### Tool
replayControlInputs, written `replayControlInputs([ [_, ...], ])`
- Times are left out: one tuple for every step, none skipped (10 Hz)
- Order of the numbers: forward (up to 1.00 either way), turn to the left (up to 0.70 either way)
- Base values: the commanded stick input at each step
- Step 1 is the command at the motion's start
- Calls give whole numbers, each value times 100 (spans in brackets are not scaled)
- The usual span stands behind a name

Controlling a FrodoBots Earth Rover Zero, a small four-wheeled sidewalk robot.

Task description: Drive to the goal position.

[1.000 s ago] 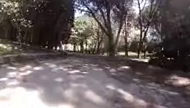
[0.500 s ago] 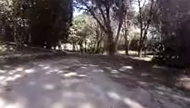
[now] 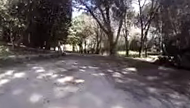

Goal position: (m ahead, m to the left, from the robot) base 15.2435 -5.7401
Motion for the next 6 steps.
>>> replayControlInputs([
  [85, 0],
  [85, 0],
  [85, 0],
  [85, 0],
  [85, 0],
  [85, 7],
])
